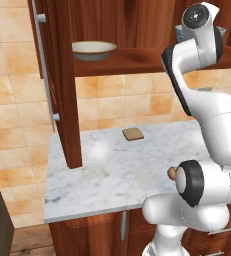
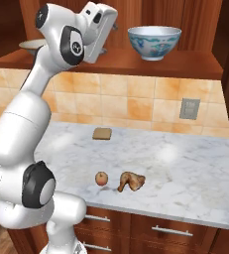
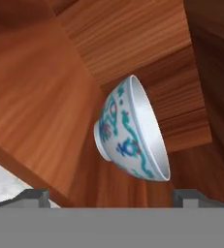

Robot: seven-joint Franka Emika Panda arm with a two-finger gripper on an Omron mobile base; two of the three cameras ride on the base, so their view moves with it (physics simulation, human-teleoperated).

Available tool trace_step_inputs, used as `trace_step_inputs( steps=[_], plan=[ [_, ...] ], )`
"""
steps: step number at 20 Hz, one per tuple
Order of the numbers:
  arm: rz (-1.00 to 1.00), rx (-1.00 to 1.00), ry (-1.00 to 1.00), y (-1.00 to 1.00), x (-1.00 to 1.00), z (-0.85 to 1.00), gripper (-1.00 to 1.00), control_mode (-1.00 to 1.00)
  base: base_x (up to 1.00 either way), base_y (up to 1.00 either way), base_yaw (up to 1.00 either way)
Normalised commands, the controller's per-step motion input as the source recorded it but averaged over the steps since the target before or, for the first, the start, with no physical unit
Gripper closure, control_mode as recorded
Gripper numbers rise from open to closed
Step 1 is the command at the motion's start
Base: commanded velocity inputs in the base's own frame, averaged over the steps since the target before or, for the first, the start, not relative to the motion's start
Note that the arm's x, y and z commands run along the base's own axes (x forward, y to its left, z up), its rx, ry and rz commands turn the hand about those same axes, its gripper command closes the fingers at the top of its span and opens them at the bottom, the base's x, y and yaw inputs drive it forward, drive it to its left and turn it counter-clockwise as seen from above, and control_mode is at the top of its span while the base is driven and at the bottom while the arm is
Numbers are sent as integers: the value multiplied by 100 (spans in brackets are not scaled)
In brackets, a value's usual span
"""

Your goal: Pick both bowls and place them on the counter. Then place the chicken drumstick in one bowl and place the peach in the other bowl.

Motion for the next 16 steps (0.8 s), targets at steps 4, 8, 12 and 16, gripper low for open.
trace_step_inputs(
  steps=[4,8,12,16],
  plan=[
    [-1,0,5,-14,46,-1,-100,-100,0,0,0],
    [0,0,5,-21,40,0,-100,-100,0,0,0],
    [0,0,5,-25,36,0,-100,-100,0,0,0],
    [0,0,6,-25,37,-1,-100,-100,0,0,0]
  ],
)
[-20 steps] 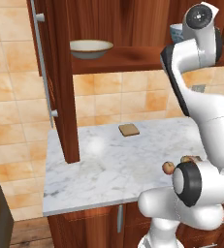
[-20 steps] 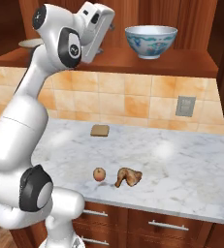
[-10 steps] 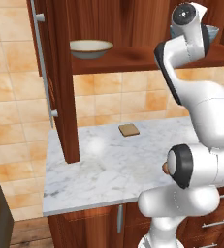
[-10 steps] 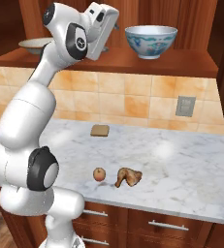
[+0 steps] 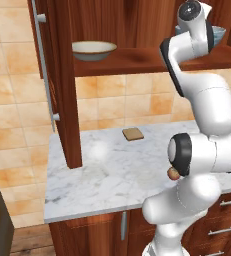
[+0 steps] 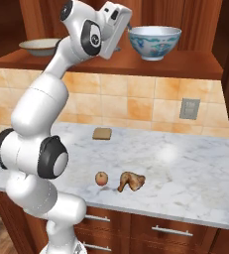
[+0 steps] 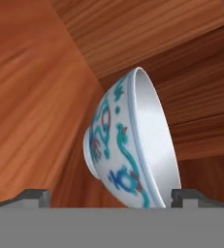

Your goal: Pick both bowls and place them on the counter. Then place the chicken drumstick in one bowl and place the peach in the other bowl.

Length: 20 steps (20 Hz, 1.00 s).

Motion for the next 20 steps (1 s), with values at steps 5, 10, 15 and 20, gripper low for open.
trace_step_inputs(
  steps=[5,10,15,20],
  plan=[
    [0,0,5,-24,35,-2,-100,-100,0,0,0],
    [0,0,3,-23,27,-5,-100,-100,0,0,0],
    [0,0,4,-18,19,-3,-100,-100,0,0,0],
    [0,0,5,-7,14,-9,-100,-100,0,0,0]
  ],
)
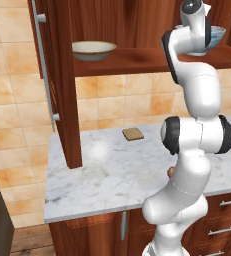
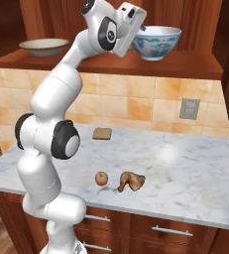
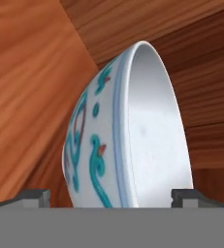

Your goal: Pick both bowls and place them on the counter. Then place the chicken drumstick in one bowl and place the peach in the other bowl.

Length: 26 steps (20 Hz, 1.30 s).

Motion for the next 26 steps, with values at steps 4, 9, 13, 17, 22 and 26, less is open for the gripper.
trace_step_inputs(
  steps=[4,9,13,17,22,26],
  plan=[
    [0,0,5,-7,16,-10,-100,-100,0,0,0],
    [0,0,3,-5,9,-15,100,-100,0,0,0],
    [0,0,0,0,-18,-17,100,-100,0,0,0],
    [0,0,-1,0,-43,-37,100,-100,0,0,0],
    [0,0,-7,7,-60,-45,100,-100,0,0,0],
    [0,0,-3,17,-78,-25,100,-100,0,0,0]
  ],
)
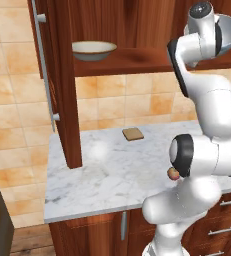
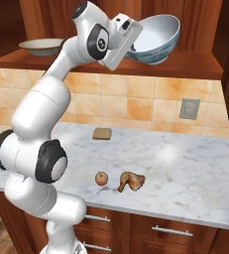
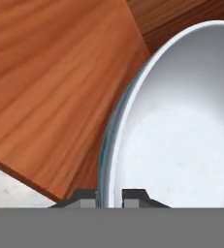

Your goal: Pick both bowls and place them on the counter. Then place the chicken drumstick in one bowl and place the peach in the other bowl.

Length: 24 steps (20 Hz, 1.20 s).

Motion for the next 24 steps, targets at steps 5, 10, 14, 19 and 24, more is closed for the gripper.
trace_step_inputs(
  steps=[5,10,14,19,24],
  plan=[
    [0,0,-1,27,-93,-3,100,-100,0,0,0],
    [0,1,-1,19,-95,2,100,-100,0,0,0],
    [-3,4,0,10,-89,1,100,-100,0,0,0],
    [-8,7,0,3,-94,0,100,-100,0,0,0],
    [-8,14,1,0,-85,-6,100,-100,0,0,0]
  ],
)
